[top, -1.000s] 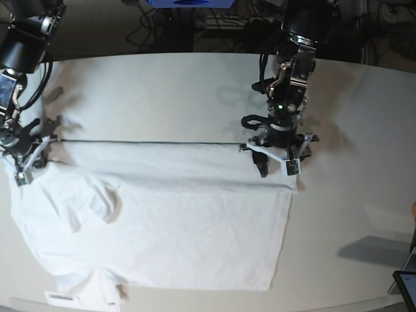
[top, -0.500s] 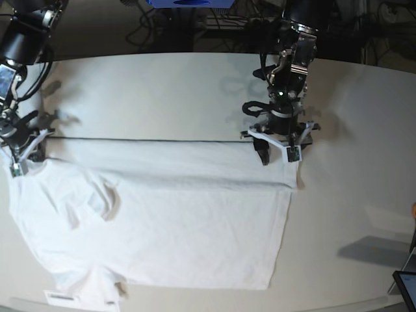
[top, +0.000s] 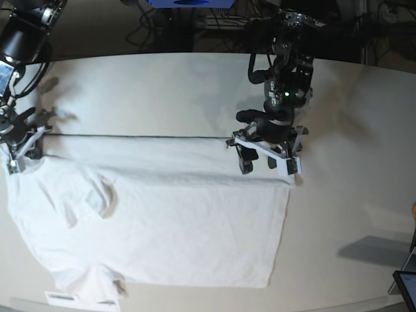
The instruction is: Fold the T-shirt properly
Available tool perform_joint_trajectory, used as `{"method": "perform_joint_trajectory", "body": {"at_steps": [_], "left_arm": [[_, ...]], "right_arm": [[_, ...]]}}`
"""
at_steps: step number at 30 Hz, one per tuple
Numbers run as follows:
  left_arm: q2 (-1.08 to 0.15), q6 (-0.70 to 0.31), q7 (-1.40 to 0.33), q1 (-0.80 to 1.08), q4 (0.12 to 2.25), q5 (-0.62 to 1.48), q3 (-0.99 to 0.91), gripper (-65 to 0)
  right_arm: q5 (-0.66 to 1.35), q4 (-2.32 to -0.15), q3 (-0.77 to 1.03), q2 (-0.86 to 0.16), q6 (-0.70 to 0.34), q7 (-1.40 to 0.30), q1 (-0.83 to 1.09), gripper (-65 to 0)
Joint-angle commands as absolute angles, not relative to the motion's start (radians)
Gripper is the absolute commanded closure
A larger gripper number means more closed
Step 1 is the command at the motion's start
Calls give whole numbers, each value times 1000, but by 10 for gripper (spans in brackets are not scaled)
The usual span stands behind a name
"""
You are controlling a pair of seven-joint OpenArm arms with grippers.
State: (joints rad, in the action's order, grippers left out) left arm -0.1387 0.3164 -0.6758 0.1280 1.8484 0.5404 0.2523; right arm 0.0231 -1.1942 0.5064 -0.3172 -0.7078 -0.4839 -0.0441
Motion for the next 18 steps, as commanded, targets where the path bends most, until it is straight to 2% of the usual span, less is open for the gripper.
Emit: {"method": "perform_joint_trajectory", "body": {"at_steps": [1,7,11,18], "left_arm": [[-143,325,-667,110,1863,564,214,-378],[-142,328,-688,53,1771,619,131,-378],[-137,328,-823,4,1701,619,122,-376],[-101,328,-923,12,1696,619,76,-364]], "right_arm": [[-41,-1193,509,-332,-698,-564,-33,-10],[-41,-1221,507,-332,-698,-564,-33,-10],[-41,-1241,507,-331,-698,-565,-33,-10],[-42,-1244,507,-332,-698,-565,-8,-10]]}}
